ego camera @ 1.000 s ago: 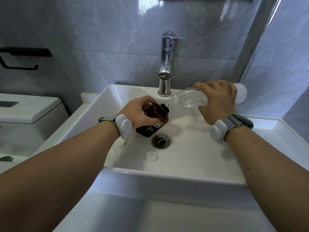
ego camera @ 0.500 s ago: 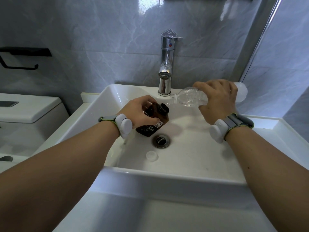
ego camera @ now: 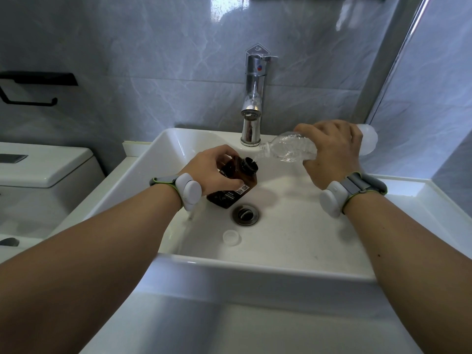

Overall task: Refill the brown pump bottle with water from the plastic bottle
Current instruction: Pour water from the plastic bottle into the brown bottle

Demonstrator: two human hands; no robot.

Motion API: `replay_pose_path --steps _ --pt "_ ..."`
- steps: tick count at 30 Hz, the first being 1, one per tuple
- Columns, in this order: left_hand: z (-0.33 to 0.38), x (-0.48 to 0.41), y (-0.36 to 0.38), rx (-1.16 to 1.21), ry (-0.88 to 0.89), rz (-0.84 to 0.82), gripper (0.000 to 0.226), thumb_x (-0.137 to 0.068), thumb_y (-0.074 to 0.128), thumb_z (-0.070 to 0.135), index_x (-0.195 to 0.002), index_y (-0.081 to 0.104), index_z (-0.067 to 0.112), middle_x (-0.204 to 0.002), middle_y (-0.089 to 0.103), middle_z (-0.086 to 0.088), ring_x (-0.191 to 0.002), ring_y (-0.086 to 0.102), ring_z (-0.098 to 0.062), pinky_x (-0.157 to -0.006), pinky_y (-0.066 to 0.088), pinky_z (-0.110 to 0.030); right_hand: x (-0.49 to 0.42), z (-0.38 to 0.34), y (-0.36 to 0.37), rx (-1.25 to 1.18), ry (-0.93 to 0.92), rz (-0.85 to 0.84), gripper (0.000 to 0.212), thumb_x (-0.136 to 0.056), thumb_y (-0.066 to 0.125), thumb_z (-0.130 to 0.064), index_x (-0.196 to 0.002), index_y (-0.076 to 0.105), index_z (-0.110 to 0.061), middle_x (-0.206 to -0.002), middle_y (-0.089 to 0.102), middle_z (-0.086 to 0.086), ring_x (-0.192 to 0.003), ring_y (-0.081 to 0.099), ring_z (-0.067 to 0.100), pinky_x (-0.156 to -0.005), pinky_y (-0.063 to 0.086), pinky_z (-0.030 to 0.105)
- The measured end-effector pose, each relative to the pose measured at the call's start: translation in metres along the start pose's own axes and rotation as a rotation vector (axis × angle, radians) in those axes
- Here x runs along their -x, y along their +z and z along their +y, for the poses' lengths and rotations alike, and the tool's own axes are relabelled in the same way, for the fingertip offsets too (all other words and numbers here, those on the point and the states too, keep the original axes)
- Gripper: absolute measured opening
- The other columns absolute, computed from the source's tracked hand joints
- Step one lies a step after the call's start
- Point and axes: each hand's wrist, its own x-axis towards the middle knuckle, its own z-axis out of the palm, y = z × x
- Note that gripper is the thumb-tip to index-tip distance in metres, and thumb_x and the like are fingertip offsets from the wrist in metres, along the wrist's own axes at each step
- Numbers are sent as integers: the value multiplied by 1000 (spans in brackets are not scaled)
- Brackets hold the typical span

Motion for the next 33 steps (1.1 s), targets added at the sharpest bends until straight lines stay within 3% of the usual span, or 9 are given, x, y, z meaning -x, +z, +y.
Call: replay_pose_path --steps 33 --pt "-1 0 0 -4 11 0 56 -62 86 38 -115 69 29 -103 76 7 -96 74 -19 -92 62 -41 0 -2 -1 -10 6 2 66 -69 76 0 -127 68 -31 -122 65 3 -127 48 33 -115 19 45"
